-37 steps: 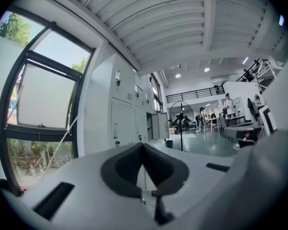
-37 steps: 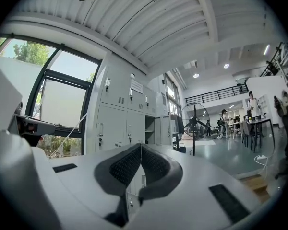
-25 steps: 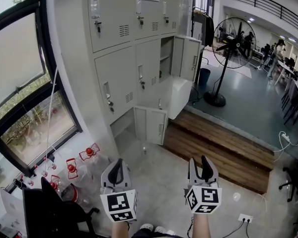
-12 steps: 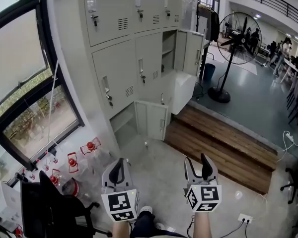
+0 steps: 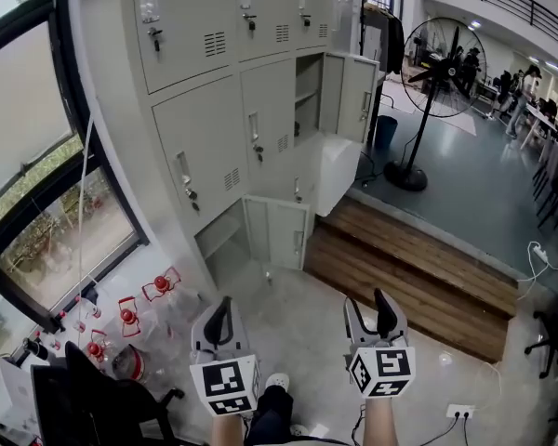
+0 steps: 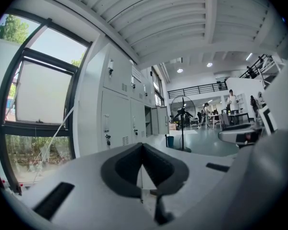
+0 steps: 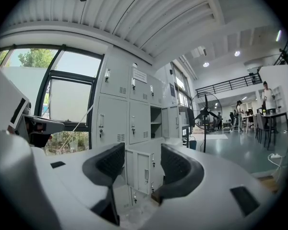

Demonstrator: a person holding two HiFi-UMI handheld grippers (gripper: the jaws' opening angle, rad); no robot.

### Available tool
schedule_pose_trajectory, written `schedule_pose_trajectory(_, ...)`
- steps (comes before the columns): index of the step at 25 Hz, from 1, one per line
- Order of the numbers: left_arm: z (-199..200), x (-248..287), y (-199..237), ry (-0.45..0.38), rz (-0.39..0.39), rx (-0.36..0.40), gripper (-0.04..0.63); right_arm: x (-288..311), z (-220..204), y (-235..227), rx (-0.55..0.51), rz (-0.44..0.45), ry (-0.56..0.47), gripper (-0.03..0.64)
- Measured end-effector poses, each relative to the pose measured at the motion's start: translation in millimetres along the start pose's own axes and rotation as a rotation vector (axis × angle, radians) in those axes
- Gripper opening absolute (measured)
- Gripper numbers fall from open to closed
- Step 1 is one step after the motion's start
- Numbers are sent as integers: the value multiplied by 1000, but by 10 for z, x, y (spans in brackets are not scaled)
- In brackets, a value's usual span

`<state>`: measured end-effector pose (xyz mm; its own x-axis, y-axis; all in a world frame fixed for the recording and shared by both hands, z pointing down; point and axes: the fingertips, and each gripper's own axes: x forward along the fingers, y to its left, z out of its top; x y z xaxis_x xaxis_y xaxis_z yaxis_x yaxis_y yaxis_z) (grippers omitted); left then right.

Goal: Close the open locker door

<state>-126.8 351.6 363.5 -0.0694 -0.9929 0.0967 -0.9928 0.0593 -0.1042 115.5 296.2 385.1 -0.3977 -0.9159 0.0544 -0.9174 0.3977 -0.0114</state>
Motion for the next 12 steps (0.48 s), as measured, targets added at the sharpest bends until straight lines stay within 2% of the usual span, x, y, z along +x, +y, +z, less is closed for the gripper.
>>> schedule_pose_trajectory(12,122,1159,337,-1,-38,19,-2,1175,130,-24,8,-1,-10,229)
